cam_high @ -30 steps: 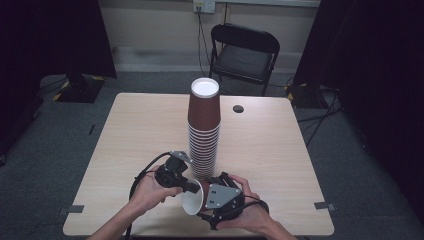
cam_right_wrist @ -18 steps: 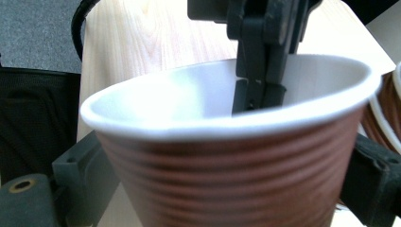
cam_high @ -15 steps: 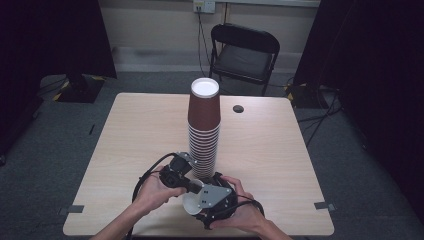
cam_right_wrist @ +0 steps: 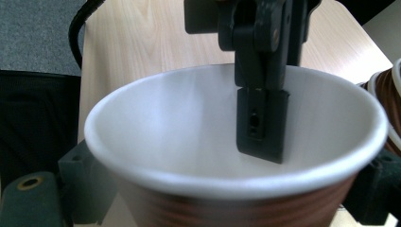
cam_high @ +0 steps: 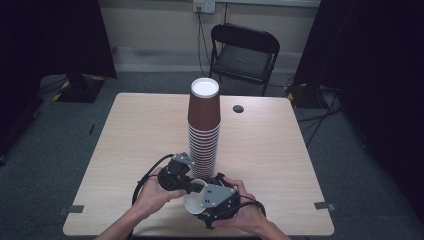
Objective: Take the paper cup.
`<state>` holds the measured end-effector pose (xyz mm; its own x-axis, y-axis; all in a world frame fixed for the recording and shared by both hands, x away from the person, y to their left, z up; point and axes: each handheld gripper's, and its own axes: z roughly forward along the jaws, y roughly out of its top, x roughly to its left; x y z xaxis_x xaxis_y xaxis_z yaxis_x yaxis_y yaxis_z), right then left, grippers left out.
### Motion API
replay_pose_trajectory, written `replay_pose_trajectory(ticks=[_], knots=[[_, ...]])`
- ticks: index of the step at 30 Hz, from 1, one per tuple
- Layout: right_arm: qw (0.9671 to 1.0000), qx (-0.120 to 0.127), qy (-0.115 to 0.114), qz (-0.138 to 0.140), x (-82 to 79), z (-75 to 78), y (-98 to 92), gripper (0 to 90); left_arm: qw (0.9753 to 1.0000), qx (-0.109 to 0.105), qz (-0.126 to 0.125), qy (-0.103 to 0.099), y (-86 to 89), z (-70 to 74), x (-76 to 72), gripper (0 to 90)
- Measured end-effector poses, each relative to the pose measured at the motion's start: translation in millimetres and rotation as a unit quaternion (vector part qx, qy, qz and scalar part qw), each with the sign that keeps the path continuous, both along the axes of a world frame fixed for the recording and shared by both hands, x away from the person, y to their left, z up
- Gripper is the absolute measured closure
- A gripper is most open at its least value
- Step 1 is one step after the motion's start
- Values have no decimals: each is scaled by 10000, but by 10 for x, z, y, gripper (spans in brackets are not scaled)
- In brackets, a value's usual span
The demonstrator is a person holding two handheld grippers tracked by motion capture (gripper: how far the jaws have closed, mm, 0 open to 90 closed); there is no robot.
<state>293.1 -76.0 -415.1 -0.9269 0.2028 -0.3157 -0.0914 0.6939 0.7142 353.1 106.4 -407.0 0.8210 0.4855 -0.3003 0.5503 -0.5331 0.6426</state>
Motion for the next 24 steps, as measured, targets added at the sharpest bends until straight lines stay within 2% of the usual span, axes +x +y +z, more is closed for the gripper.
replay_pose_trajectory(ticks=[1, 2, 4, 6, 8, 10, 12, 15, 17, 18, 24], knots=[[10000, -2, 34, -7, 0, -7, 0, 100, 10000, 3, 34, -18, 6, -1, 2, 710], [10000, 4, 46, -39, 1, -15, -1, 100, 9999, 31, 18, -123, 7, -5, -2, 678], [9999, 15, 127, -60, 11, -31, -4, 101, 9997, -62, 40, -252, 13, -16, -21, 651], [9998, 52, 167, -81, 14, -36, -12, 101, 9990, -53, 136, -419, 33, -6, -35, 570], [9997, 91, 204, -104, 20, -32, -25, 102, 9988, -72, 272, -412, 64, 13, -39, 512], [9996, 119, 216, -146, 28, -27, -38, 102, 9980, -102, 384, -501, 88, 20, -45, 447], [9995, 154, 237, -167, 37, -23, -53, 102, 9972, -204, 414, -586, 115, 19, -53, 435], [9992, 198, 285, -193, 34, -29, -67, 102, 9958, -287, 485, -722, 140, 7, -71, 376], [9990, 215, 317, -221, 40, -42, -75, 102, 9929, -374, 554, -986, 156, 0, -88, 337], [9989, 226, 334, -247, 45, -50, -80, 102, 9918, -312, 588, -1091, 164, 5, -95, 307], [9975, 363, 464, -386, 83, -69, -133, 103, 9893, -396, 687, -1226, 178, -3, -125, 248]])
